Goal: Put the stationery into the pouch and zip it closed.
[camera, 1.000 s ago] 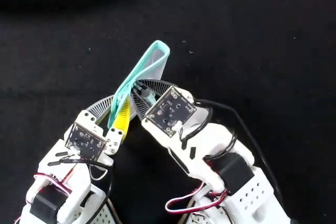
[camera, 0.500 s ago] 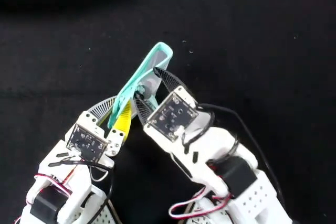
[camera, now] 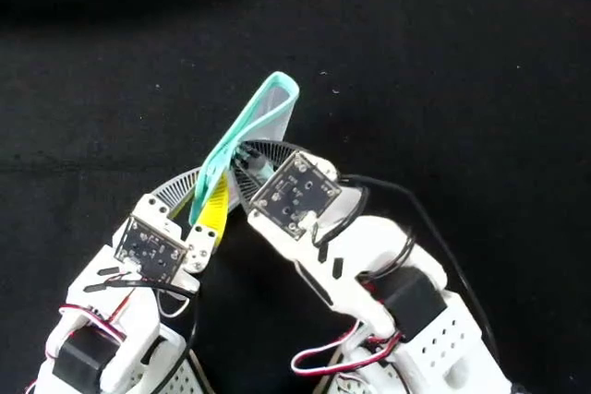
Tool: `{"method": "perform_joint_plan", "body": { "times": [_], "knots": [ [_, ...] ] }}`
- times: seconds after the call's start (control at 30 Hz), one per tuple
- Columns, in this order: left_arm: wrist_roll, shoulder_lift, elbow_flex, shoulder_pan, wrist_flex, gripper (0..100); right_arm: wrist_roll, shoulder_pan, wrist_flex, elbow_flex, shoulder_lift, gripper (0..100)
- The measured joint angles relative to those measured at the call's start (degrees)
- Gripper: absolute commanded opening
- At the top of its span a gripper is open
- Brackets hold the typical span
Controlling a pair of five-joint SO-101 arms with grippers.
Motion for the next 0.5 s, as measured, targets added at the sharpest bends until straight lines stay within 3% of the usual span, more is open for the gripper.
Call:
{"method": "perform_joint_plan", "body": {
  "times": [0.5],
  "knots": [
    [0.0, 0.0, 0.1, 0.5, 0.0, 3, 0.0, 4.1, -0.3, 3.4, -9.8, 4.9]
  ]
}}
